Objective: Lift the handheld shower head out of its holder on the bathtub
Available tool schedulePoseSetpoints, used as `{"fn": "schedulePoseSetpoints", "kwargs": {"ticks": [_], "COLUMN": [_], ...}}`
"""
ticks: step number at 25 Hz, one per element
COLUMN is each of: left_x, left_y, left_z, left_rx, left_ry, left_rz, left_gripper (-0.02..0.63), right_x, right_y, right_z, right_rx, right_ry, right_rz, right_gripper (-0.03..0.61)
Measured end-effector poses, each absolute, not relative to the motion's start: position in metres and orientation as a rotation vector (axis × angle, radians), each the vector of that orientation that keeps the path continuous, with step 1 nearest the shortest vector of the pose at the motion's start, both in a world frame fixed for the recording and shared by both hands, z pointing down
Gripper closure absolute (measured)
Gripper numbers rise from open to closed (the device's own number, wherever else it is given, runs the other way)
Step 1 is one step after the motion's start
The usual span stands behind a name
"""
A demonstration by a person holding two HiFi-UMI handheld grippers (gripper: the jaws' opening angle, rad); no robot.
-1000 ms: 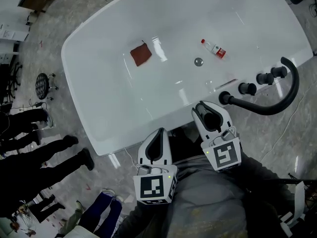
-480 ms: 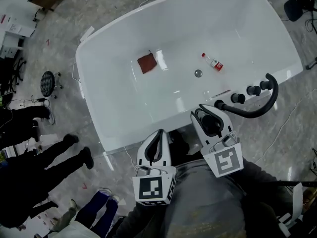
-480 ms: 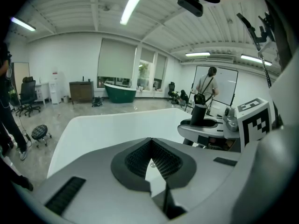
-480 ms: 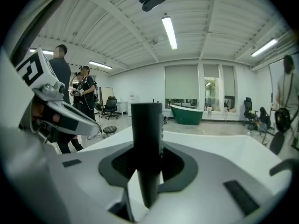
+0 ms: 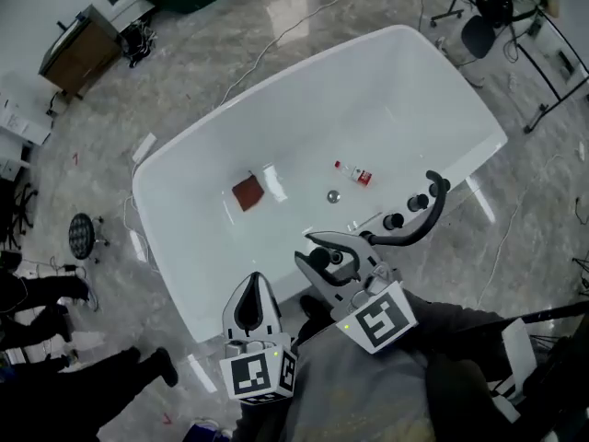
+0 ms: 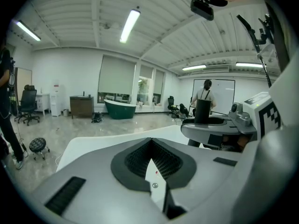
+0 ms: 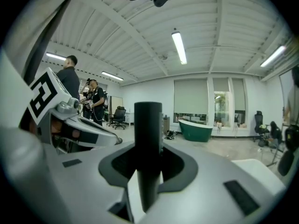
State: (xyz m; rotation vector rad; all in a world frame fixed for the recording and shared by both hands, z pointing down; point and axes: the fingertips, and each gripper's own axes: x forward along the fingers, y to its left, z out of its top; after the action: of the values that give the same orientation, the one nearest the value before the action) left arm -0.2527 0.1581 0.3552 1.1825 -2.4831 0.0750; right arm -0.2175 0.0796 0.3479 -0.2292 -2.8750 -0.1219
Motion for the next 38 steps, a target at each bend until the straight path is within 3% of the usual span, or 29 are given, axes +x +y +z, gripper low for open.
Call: {"fn": "schedulePoseSetpoints", "kwargs": {"ticks": [13,28,38], "left_x": [-0.246,-0.195,-0.168], "left_y": [0.113,0.085,0.067], "left_z": [0.325,0.346,0.362], "left_rx": [1.325,1.288,1.06], "left_ry": [-2.517,-2.475,-2.565], "left_rz": [0.079,0.156,0.175], "left_gripper": [0.611,0.611,0.611], "right_x": [-0.225,-0.176,-0.158], "right_y": [0.062,0.033,0.018], "right_z": [0.31,0.331,0.348], "right_rx": [-0.314,-0.343,-0.622], "right_ry": [-2.963,-2.954,-2.944], "right_rz": [-0.115,-0.034,-0.065], "right_gripper": [0.466,0.466,0.466]}}
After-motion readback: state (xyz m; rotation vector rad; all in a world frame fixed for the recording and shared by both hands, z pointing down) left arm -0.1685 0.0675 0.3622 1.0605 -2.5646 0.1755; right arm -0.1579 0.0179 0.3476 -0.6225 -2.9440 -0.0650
